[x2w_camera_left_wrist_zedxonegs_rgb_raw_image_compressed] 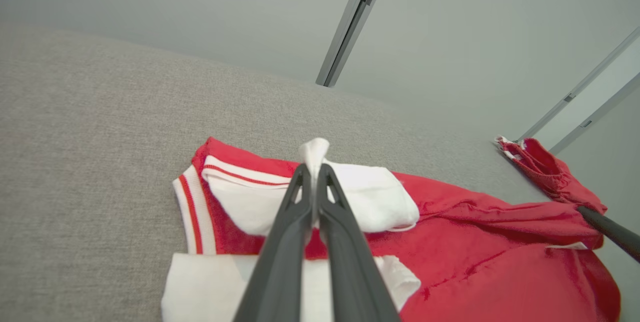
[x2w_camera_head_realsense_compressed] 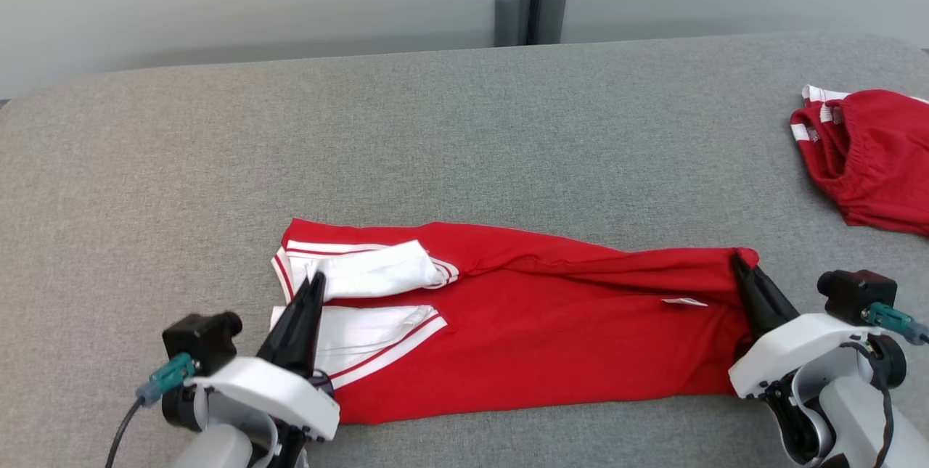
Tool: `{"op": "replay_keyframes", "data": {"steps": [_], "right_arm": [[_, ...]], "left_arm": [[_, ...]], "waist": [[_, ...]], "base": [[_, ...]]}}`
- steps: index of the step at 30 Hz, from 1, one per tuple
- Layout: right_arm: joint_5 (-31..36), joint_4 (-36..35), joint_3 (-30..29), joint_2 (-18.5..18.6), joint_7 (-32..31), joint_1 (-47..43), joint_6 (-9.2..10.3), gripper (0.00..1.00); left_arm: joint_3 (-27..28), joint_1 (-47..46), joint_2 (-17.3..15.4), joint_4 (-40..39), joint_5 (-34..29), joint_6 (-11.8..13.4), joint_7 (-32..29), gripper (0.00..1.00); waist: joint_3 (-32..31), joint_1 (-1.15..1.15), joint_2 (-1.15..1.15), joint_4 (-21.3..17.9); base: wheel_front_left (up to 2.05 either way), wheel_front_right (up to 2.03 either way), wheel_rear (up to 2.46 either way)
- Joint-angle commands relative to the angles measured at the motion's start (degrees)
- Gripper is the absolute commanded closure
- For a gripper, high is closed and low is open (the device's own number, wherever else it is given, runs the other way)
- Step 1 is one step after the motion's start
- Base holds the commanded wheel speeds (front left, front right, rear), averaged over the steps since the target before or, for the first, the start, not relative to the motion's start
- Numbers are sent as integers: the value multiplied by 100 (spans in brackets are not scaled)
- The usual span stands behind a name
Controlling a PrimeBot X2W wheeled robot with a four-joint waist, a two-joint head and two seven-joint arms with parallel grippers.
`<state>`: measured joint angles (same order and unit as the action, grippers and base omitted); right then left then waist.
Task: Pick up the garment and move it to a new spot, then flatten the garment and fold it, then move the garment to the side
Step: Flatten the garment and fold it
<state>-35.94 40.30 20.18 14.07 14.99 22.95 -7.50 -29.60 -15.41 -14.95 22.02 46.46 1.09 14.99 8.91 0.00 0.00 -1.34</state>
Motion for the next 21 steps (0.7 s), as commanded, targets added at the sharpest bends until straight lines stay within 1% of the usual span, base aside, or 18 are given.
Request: {"op": "replay_keyframes", "data": {"steps": [1,6,7,8,9,10,11,13,16,21], "right_arm": [[30,-19,-53,-13,27,-92,1,100],[53,-84,-111,-60,27,-280,1,100],[46,-97,-118,-67,27,-311,0,67],[46,-97,-118,-67,27,-311,0,67],[51,-115,-152,-71,27,-368,1,0],[51,-115,-152,-71,27,-368,1,0],[48,-131,-168,-76,27,-389,1,0],[69,-183,-197,-52,27,-431,1,0],[117,-337,-274,0,27,-524,1,0],[162,-421,-313,112,28,-622,1,0]], "left_arm": [[73,122,9,-33,-43,39,23,100],[304,425,91,-43,-214,65,24,100],[333,486,109,-23,-242,43,24,100],[333,486,109,-23,-242,43,24,100],[339,533,116,32,-341,30,24,55],[339,533,116,32,-341,30,24,55],[379,532,138,23,-385,29,24,0],[495,590,191,-2,-464,27,24,0],[844,736,268,-183,-665,29,24,0],[1737,1010,513,-668,-1208,7,24,0]], "waist": [[-8,0,0,11],[-48,0,0,51],[-60,0,0,56],[-60,0,0,56],[-87,0,0,69],[-87,0,0,69],[-101,0,0,74],[-142,0,0,75],[-217,0,0,79],[-324,0,0,108]], "base": [[0,0,0],[0,0,0],[0,0,0],[0,0,0],[0,0,0],[0,0,0],[0,0,0],[0,0,0],[0,0,0],[0,0,0]]}}
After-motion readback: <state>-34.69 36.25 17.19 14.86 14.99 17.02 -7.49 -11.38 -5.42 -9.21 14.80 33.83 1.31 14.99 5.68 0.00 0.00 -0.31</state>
